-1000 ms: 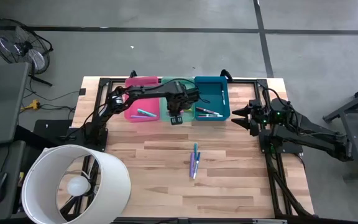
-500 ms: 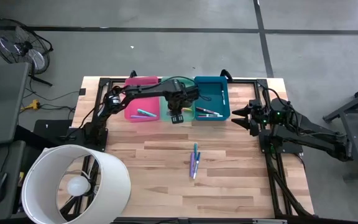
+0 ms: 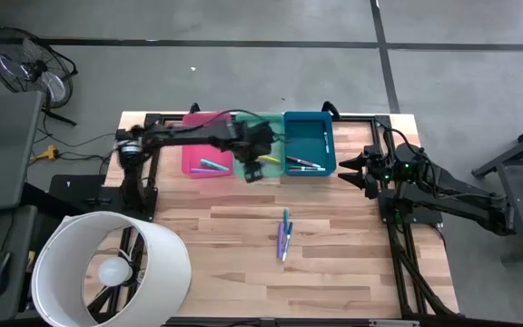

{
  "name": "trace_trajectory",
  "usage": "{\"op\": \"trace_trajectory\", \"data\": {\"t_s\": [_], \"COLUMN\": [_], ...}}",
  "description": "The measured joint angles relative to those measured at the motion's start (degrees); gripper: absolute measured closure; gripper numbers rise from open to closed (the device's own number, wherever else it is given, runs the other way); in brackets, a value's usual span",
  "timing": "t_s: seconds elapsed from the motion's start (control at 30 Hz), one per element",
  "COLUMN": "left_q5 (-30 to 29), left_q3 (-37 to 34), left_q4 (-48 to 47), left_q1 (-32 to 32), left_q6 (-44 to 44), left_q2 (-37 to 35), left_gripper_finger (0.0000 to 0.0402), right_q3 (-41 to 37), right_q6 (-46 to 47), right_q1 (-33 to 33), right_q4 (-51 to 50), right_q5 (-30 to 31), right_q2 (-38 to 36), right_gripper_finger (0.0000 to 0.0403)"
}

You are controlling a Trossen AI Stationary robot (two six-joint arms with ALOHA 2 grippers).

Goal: Pick & Place Markers
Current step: Put the purple marker into the red bin

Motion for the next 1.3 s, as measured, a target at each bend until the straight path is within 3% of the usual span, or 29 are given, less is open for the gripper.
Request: {"op": "trace_trajectory", "data": {"t_s": [0.07, 0.3, 0.43, 0.63, 0.83, 1.1, 1.3], "left_q5": [0.57, 5.09, 8.05, 5.35, -7.02, -6.38, -6.6], "left_q3": [-7.23, -30.22, -39.81, -51.39, -55.53, -58.73, -56.58], "left_q4": [12.99, 40.68, 60.63, 88.46, 90.24, 88.97, 88.75], "left_q1": [-0.98, -6.15, -9.47, -14.99, -19.75, -20.79, -20.75], "left_q6": [-0.99, -1.5, -1.48, -1.47, -2.41, -13.34, -12.29], "left_q2": [-4.26, -19.16, -22.68, -23.17, -23.13, -25.88, -25.89], "left_gripper_finger": [0.0209, 0.0208, 0.0208, 0.0208, 0.0208, 0.0208, 0.0208], "right_q3": [0.0, 0.0, 0.0, 0.0, 0.0, 0.0, 0.0], "right_q6": [-0.02, 0.0, 0.0, -0.01, 0.0, 0.0, -0.01], "right_q1": [0.01, 0.0, -0.02, 0.01, 0.0, 0.0, 0.0], "right_q4": [-0.01, 0.01, -0.03, 0.01, 0.0, 0.0, 0.0], "right_q5": [-0.05, 0.06, -0.05, -0.11, -0.02, -0.02, -0.02], "right_q2": [-0.12, -0.01, 0.06, 0.58, 0.7, 0.72, 0.72], "right_gripper_finger": [0.0153, 0.0153, 0.0153, 0.0153, 0.0153, 0.0153, 0.0153]}}
